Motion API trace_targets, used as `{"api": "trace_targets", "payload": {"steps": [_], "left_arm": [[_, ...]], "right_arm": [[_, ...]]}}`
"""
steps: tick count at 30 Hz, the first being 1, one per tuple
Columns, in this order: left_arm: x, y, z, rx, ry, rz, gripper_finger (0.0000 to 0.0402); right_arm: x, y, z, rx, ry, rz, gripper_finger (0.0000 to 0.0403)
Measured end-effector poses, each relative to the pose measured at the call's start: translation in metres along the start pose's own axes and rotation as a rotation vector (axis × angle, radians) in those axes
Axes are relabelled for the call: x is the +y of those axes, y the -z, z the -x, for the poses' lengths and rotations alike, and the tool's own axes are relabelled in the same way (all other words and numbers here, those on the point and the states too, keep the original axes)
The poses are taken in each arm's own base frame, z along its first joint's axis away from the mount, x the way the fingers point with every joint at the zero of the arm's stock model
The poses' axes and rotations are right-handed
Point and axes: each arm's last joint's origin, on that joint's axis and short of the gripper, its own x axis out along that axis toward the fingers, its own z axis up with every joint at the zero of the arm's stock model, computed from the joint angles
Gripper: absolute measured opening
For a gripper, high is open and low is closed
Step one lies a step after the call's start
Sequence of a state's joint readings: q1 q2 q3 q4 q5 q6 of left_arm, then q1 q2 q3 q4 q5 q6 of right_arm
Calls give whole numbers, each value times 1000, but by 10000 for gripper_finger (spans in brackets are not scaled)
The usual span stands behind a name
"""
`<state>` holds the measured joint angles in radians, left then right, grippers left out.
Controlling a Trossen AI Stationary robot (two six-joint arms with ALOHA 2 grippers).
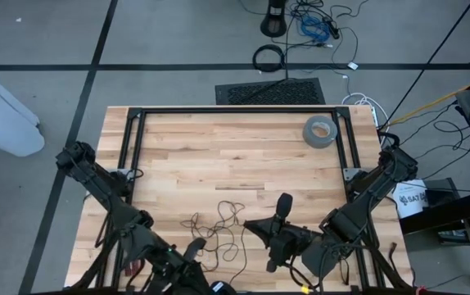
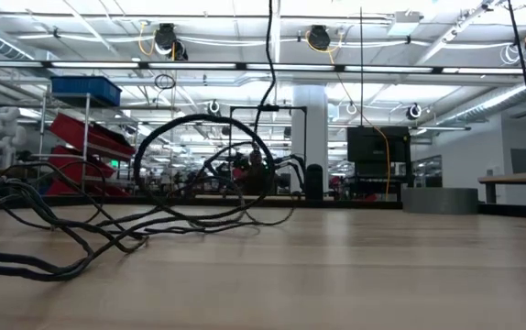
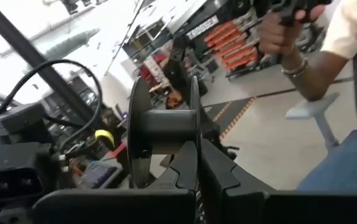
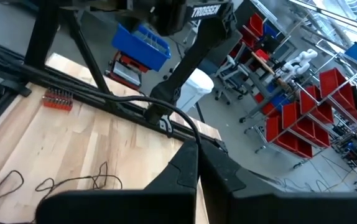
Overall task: Coil cords
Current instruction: Coil the black wire onto the spool
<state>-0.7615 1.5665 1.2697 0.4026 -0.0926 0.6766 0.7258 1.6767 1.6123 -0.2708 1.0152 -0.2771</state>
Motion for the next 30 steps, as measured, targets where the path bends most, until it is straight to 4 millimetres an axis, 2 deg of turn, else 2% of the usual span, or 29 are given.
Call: {"api": "trace_targets", "payload": {"steps": [17, 25, 30], "left_arm": [[3, 3, -1, -79, 102, 24, 2], [7, 7, -2, -95, 130, 39, 2], [6, 7, -1, -116, 158, 43, 1]], "right_arm": [[-2, 1, -14, -28, -135, -67, 0], [-5, 2, -18, -21, -137, -120, 0], [-5, 3, -22, -32, -231, -178, 0]]}}
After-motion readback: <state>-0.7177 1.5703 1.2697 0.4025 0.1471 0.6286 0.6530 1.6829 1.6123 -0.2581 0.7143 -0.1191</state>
